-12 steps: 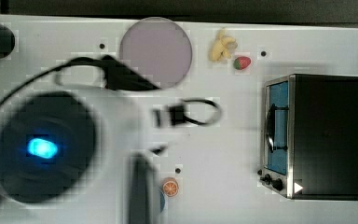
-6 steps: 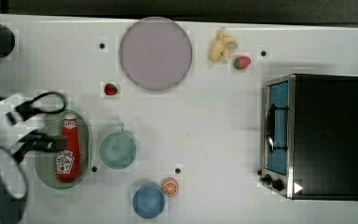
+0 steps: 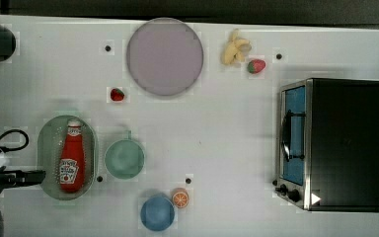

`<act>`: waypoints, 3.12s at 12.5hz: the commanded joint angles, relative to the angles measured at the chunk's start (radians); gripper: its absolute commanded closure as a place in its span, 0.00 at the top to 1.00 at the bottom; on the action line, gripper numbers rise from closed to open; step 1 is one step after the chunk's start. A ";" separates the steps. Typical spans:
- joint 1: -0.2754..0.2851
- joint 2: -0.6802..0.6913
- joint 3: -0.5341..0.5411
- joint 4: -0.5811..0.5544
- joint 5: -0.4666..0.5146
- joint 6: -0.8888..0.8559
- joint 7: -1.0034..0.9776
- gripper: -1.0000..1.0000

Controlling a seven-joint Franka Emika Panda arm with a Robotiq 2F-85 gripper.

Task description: Pick ketchup from strainer and place it on the table

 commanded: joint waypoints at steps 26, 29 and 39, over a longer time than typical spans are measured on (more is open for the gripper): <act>-0.017 0.338 0.020 -0.114 -0.236 0.357 0.382 0.60; -0.074 0.226 0.098 -0.070 -0.123 0.266 0.358 0.60; -0.249 0.092 0.051 0.260 -0.001 -0.256 0.048 0.60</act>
